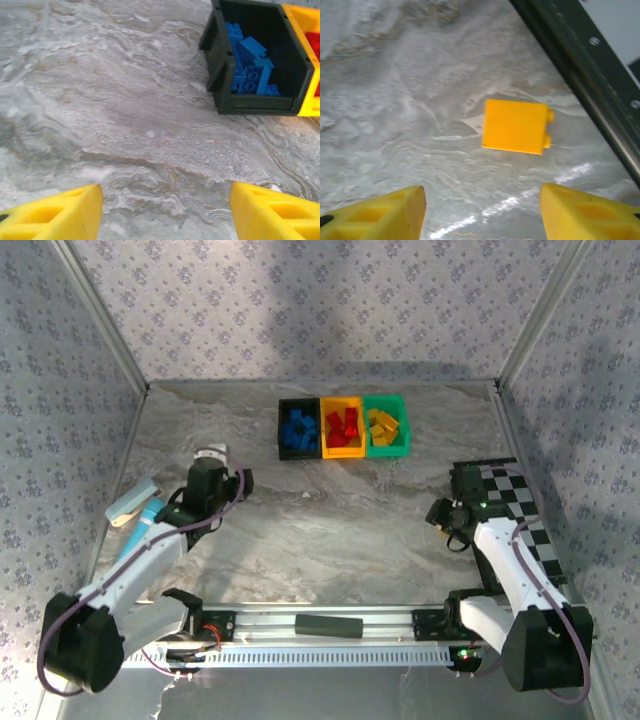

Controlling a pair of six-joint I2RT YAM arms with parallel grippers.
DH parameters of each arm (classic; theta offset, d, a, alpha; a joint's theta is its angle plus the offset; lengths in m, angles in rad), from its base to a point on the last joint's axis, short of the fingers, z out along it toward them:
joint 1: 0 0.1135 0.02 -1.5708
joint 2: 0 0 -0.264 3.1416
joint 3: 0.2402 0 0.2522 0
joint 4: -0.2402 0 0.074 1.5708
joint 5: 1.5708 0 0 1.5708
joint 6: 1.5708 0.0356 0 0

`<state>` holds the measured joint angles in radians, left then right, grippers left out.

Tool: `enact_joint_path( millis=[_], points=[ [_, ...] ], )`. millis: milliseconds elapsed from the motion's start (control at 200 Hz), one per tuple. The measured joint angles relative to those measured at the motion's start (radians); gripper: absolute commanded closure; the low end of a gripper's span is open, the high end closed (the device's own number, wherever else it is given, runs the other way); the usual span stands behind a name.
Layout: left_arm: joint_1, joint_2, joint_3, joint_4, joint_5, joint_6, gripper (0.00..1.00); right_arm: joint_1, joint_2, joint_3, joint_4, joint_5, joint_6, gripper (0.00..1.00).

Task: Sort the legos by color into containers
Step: Pick up the lego from the middle-right of the table, then place the lego in the container.

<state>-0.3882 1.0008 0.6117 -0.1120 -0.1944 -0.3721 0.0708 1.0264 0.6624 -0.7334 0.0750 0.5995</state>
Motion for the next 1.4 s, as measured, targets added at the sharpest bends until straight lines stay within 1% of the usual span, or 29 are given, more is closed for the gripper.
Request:
enact_joint_path(
  millis=[95, 230, 440, 720, 810, 925, 1069, 1179, 1269, 1399],
  points=[
    [0.037, -0.038, -0.021, 0.003, 0.024, 0.000, 0.33, 0.000, 0.037, 0.001, -0.016, 0.032, 0.035, 0.30],
    [0.073, -0.042, -0.032, 0.004, 0.069, -0.008, 0.33, 0.000, 0.108, 0.004, -0.022, 0.072, 0.057, 0.29],
    [0.075, -0.064, -0.034, 0.002, 0.107, -0.015, 0.33, 0.015, 0.237, 0.051, 0.018, 0.094, 0.067, 0.30],
    [0.089, -0.119, -0.046, -0.020, 0.113, -0.014, 0.33, -0.011, 0.422, 0.129, 0.097, 0.129, 0.044, 0.45],
    [0.094, -0.134, -0.060, -0.029, 0.113, -0.014, 0.33, -0.009, 0.459, 0.129, 0.115, 0.127, 0.041, 0.57],
    [0.098, -0.143, -0.066, -0.045, 0.113, -0.014, 0.33, 0.008, 0.454, 0.134, 0.122, 0.139, 0.017, 0.71],
    [0.100, -0.144, -0.068, -0.049, 0.112, -0.013, 0.34, 0.061, 0.446, 0.163, 0.111, 0.146, 0.004, 0.74],
    [0.103, -0.144, -0.070, -0.050, 0.112, -0.011, 0.34, 0.100, 0.447, 0.251, 0.093, 0.142, -0.011, 0.73],
    [0.109, -0.144, -0.072, -0.055, 0.108, -0.011, 0.34, 0.121, 0.485, 0.393, 0.087, 0.124, -0.028, 0.71],
    [0.121, -0.143, -0.074, -0.072, 0.068, -0.006, 0.23, 0.142, 0.635, 0.640, 0.111, 0.093, -0.063, 0.69]
  ],
)
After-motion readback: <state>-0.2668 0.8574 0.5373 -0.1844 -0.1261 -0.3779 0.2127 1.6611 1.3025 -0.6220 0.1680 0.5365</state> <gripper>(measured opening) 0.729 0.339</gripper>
